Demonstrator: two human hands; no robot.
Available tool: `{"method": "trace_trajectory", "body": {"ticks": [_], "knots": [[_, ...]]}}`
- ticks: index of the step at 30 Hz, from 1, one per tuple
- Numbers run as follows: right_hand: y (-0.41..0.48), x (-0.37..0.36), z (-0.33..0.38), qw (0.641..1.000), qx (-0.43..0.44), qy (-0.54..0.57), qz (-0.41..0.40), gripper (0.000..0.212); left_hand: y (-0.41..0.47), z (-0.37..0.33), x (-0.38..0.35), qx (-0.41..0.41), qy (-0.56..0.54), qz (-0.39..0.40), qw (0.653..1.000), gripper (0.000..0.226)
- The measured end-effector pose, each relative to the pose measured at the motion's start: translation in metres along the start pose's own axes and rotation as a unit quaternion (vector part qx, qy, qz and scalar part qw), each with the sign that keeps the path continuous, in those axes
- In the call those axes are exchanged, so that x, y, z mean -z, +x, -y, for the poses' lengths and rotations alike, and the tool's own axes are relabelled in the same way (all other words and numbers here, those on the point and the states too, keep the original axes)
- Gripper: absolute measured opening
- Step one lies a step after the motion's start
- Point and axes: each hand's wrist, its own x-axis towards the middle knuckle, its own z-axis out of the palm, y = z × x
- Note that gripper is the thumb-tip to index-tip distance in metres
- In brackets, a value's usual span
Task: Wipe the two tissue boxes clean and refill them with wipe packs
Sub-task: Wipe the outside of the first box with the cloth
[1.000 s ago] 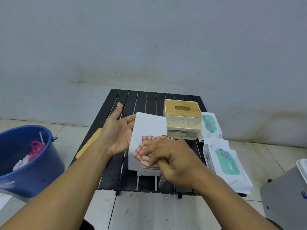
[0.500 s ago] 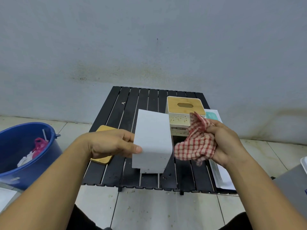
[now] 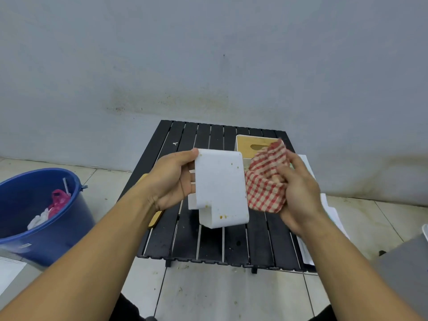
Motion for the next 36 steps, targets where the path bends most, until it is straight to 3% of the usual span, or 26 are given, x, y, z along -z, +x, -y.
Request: {"method": "trace_trajectory", "body": {"ticks": [3, 7, 13, 19, 24, 26, 29, 36], "knots": [[-0.005, -0.023, -0.008, 0.977, 0.082, -0.194, 0.011, 0.042, 0.006, 0.002, 0.0, 0.0, -0.019, -0.008, 1.0, 0.041], [0.006, -0.041, -0.019, 0.902, 0.14, -0.4, 0.079, 0.05, 0.012, 0.003, -0.001, 0.019, -0.041, -0.004, 0.999, 0.042], [0.034, -0.059, -0.023, 0.797, 0.197, -0.551, 0.152, 0.048, 0.016, 0.008, 0.002, 0.035, -0.098, 0.022, 0.994, 0.042], [0.028, -0.058, -0.031, 0.709, 0.288, -0.573, 0.293, 0.052, 0.022, 0.012, 0.01, 0.044, -0.165, 0.028, 0.985, 0.042], [0.004, -0.054, -0.034, 0.676, 0.292, -0.554, 0.388, 0.054, 0.022, 0.011, 0.013, 0.064, -0.118, -0.054, 0.989, 0.036], [-0.005, -0.049, -0.035, 0.668, 0.292, -0.552, 0.404, 0.055, 0.026, 0.009, 0.015, 0.041, -0.074, -0.115, 0.99, 0.031], [-0.016, -0.037, -0.038, 0.666, 0.301, -0.542, 0.415, 0.058, 0.026, 0.011, 0.011, 0.024, -0.045, -0.13, 0.99, 0.024], [-0.043, -0.001, -0.036, 0.737, 0.237, -0.469, 0.425, 0.055, 0.024, 0.011, 0.006, 0.021, -0.071, -0.097, 0.993, 0.027]]}}
